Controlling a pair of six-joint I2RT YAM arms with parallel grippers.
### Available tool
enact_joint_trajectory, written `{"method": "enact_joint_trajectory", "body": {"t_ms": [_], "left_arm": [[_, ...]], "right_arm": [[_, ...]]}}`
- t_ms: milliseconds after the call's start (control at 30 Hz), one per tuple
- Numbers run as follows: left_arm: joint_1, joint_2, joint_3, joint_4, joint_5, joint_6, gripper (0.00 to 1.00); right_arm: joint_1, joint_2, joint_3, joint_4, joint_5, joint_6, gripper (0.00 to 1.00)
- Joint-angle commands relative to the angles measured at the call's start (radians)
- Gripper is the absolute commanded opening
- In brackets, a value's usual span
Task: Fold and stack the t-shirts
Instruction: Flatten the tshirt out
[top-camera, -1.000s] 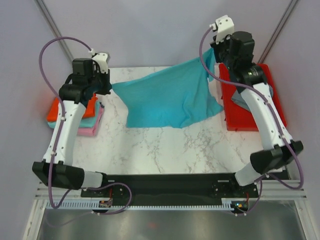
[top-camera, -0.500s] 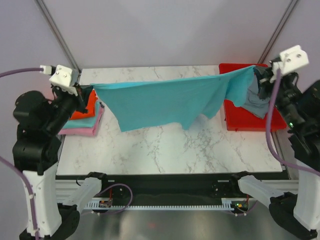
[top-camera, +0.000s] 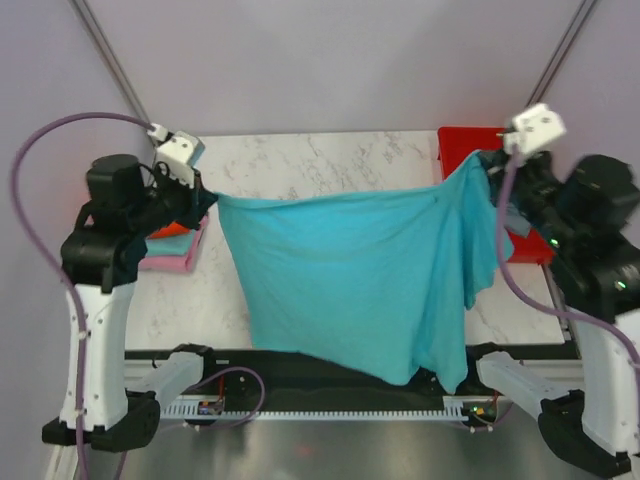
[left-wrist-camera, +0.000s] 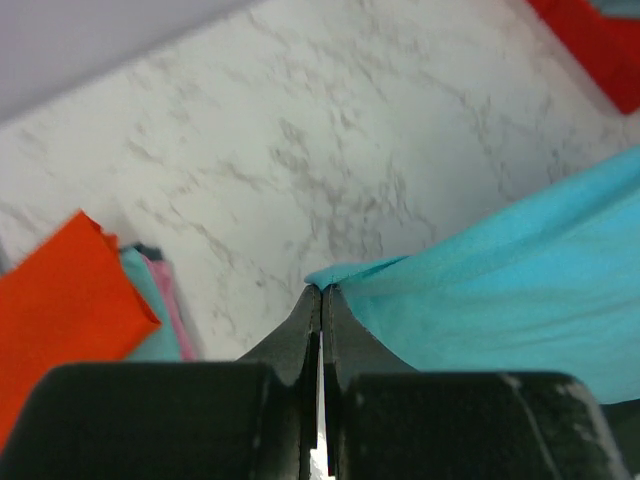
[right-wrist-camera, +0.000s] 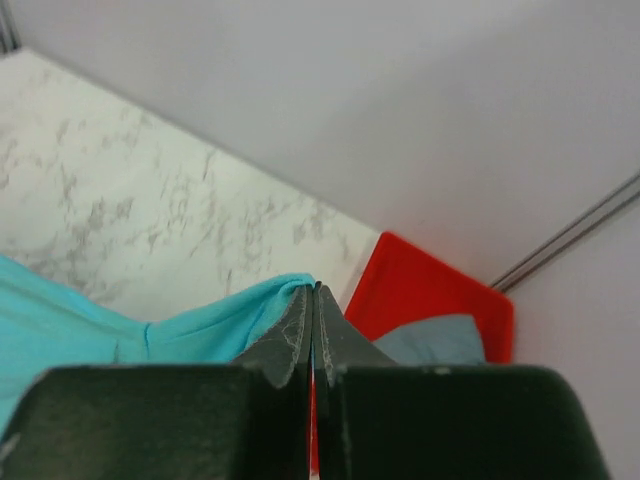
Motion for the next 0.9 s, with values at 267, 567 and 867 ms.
{"method": "enact_joint_trajectory", "body": {"t_ms": [267,567,867], "left_arm": [[0.002,0.481,-0.312,-0.043,0.075,0.066,0.02],[0.005,0.878,-0.060,0.149,-0.117,-0.019,0.02],[0.018,0.914,-0.009,0.150,-0.100,-0.058,0.02]], "right_arm": [[0.020,0.618,-0.234,0.236,-0.128,-0.031,0.00],[0.126,1.283,0.396,0.160,-0.029,-0.012,0.00],[0.206,1.385,0.419,0.061,-0.104,0.075,0.39]]}}
